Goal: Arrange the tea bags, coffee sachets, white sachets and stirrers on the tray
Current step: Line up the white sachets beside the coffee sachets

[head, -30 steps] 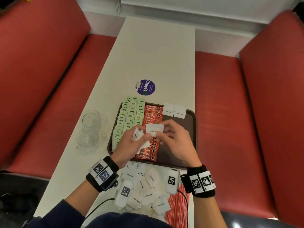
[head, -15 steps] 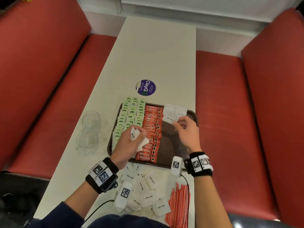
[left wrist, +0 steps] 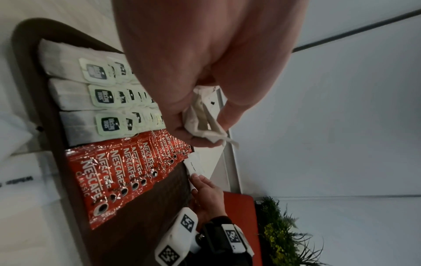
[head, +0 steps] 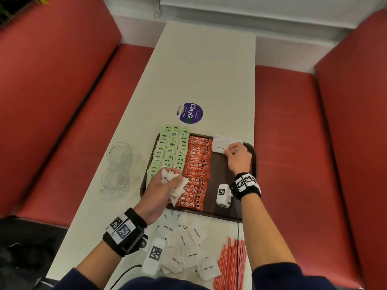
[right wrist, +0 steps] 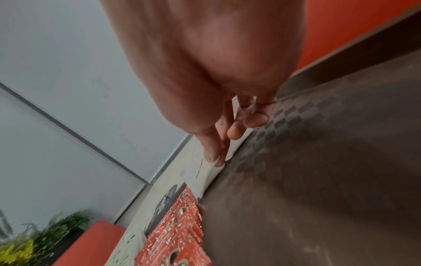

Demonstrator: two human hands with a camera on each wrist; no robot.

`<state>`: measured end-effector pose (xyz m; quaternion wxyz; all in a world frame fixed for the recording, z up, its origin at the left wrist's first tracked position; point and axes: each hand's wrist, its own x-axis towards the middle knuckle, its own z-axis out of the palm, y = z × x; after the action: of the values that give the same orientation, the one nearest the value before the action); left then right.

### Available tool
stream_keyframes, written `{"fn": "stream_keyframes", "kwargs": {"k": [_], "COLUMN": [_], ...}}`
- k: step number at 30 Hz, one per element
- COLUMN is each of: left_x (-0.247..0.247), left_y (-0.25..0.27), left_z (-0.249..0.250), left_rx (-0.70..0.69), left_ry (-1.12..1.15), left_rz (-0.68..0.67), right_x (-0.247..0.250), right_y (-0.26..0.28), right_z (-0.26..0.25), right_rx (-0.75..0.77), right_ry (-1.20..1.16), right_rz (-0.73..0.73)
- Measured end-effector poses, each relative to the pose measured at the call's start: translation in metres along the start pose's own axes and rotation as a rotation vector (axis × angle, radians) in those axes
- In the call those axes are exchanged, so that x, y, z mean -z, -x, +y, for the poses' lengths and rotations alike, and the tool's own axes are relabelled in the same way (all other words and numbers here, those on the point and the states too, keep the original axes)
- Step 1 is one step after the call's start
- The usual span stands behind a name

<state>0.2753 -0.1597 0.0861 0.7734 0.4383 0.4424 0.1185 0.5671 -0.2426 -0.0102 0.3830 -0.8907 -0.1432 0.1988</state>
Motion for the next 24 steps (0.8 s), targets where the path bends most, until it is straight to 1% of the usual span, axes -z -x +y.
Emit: {"fn": "stream_keyframes", "kwargs": {"k": [4, 7, 11, 14, 15, 17, 19, 21, 22, 24], "left_x": [0.0, 0.0, 0.001, 0.001, 0.001, 0.001, 0.0, -0.003, -0.005, -0.009], "left_y": [0.0, 0.002, 0.002, 0.005, 0.005, 0.004, 0.001, 0.0, 0.0, 0.001], "left_z": [0.003, 0.006, 0.008, 0.011, 0.012, 0.012, 0.012, 0.013, 0.012, 0.012], "left_rx": [0.052, 0.07, 0.058, 0.027, 0.017, -0.003, -0.029, -0.072, -0.1, -0.16], "left_ry": [0.117, 0.158, 0.11, 0.062, 0.057, 0.055, 0.042, 0.005, -0.022, -0.109], "left_rz": [-0.016, -0.044, -0.079, -0.085, -0.085, -0.078, -0.073, -0.082, -0.091, -0.101], "right_x": [-0.006, -0.01, -0.012, -0.007, -0.004, 0.006, 0.013, 0.019, 0.021, 0.025], "right_y": [0.001, 0.004, 0.009, 0.021, 0.03, 0.057, 0.088, 0.114, 0.123, 0.135], "right_z": [-0.005, -0.009, -0.013, -0.027, -0.035, -0.057, -0.077, -0.088, -0.089, -0.09], "right_rx": [-0.017, -0.023, -0.009, 0.069, 0.091, 0.137, 0.199, 0.235, 0.25, 0.266], "right_ry": [0.068, 0.148, 0.202, 0.157, 0.09, -0.029, -0.07, -0.053, -0.033, -0.04], "right_rz": [0.029, 0.067, 0.118, 0.135, 0.099, -0.043, -0.252, -0.442, -0.502, -0.552]}}
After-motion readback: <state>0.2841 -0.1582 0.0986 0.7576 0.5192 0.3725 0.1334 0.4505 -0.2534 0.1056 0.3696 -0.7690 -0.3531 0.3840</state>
